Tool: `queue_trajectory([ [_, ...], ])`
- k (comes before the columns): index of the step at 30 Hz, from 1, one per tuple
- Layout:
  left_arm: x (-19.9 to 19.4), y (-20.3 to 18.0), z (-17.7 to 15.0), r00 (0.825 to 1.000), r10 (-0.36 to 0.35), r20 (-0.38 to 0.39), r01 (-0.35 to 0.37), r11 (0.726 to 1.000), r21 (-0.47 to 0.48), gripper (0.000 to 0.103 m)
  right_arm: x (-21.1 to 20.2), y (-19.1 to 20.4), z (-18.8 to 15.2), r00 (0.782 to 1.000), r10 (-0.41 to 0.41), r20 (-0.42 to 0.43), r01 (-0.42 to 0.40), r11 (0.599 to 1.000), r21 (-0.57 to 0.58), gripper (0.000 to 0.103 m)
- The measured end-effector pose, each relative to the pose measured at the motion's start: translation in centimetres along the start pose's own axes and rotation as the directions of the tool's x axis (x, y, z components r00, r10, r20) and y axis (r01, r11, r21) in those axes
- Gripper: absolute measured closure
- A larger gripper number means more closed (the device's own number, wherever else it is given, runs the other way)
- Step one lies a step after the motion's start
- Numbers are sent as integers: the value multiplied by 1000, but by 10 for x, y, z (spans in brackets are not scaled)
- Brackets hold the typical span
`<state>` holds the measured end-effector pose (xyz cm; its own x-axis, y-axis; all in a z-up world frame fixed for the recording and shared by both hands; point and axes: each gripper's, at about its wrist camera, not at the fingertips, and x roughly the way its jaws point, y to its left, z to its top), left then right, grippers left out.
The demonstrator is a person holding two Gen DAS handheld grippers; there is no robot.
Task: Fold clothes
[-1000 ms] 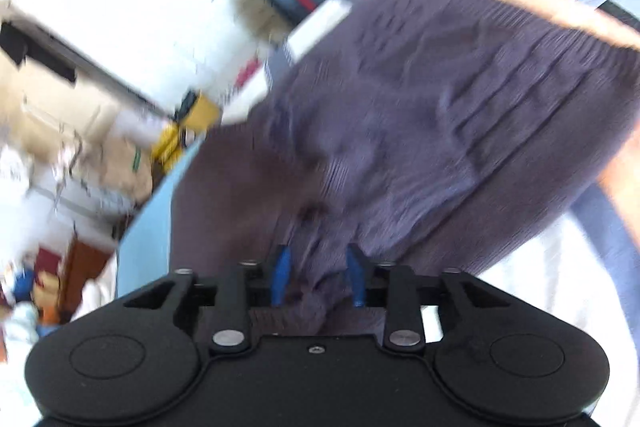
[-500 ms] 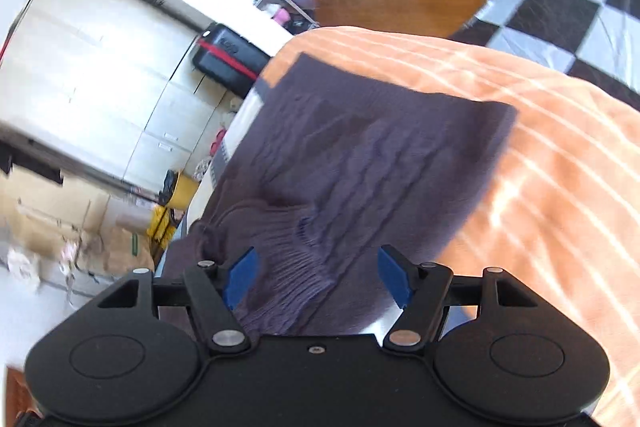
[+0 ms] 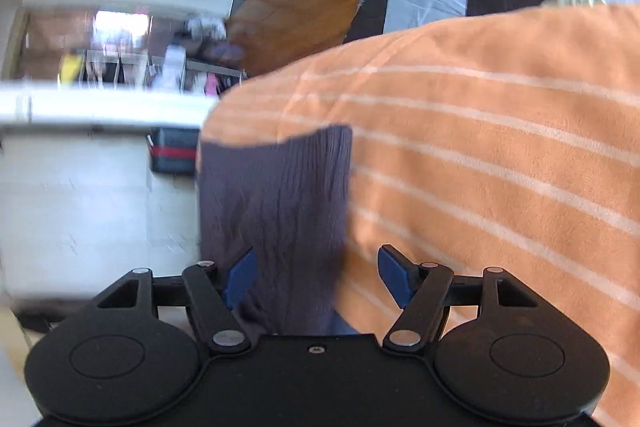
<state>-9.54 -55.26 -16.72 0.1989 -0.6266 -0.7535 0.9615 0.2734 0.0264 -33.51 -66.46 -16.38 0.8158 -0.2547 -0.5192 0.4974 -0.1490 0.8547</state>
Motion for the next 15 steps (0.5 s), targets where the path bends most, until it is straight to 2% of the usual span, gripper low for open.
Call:
queue_trajectory([
  [1,1,0,5,1000,27,8,-27,1000,5,50,3,-1,2,1000,22,7,-23,1000,21,31],
  [2,2,0,9,999,45,16,-45,999,15,75,6,-3,5,999,45,15,-45,998,41,31],
  [3,3,1,14,998,60,23,-60,998,20,89,10,-4,7,998,63,21,-65,996,61,31],
  [6,-2,6,23,997,72,41,-72,997,-6,92,38,-6,9,1000,16,-14,-14,995,102,31],
  [7,-4,8,23,996,73,50,-72,997,-17,92,43,-2,9,1000,19,5,-19,995,102,30],
  [9,-12,9,22,996,59,67,-56,997,-46,93,54,6,7,999,24,45,-28,994,101,21],
  [10,-17,9,20,996,47,74,-43,997,-59,93,60,10,7,998,27,63,-33,995,95,21],
  [11,-19,11,20,996,40,78,-35,997,-68,93,69,18,7,997,35,69,-38,999,38,23],
  [14,-20,20,20,997,20,80,-13,995,-99,95,95,34,2,995,17,95,-8,996,-93,89],
  [15,-22,25,22,997,6,74,4,991,-134,96,102,39,0,994,13,107,0,992,-127,89],
])
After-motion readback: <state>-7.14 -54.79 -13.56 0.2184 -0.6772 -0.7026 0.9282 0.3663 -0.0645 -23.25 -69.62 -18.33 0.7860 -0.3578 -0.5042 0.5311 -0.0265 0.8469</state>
